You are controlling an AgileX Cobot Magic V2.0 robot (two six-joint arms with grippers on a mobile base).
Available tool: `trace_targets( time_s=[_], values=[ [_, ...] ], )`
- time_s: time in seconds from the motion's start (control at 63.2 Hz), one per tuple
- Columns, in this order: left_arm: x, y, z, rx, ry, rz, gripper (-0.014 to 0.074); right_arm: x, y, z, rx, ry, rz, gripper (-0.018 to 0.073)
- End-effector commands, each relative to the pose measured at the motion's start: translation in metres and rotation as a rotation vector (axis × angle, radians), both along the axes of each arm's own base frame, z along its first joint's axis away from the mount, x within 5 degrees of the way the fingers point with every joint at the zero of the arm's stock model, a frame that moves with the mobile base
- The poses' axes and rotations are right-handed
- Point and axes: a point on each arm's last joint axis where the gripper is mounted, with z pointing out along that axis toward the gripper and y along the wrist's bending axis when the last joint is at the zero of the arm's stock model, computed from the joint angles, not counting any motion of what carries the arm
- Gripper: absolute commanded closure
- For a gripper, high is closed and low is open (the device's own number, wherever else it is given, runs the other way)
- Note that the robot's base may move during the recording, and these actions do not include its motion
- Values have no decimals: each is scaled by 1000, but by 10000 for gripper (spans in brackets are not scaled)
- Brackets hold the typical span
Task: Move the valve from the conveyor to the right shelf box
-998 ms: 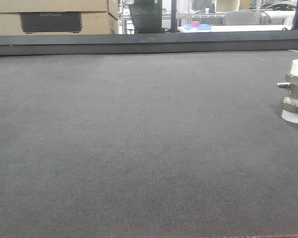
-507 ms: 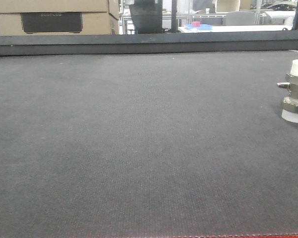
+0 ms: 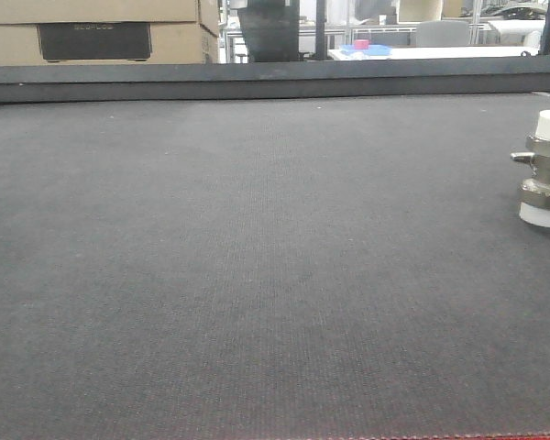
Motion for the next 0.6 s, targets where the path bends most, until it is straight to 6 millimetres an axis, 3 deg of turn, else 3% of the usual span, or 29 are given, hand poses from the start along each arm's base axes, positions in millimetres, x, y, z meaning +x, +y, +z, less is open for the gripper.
trace_targets(
  time_s=[0.0,0.238,0.586],
  values=[
    [0,-1,4,1,-22,-9,25,26,8,-1,-44,164,47,-10],
    [0,-1,4,1,-22,-9,25,92,17,-28,-52,426,43,-10],
    [0,-1,4,1,-22,-9,25,143,18,-98,-105,608,-1,-10]
  ],
)
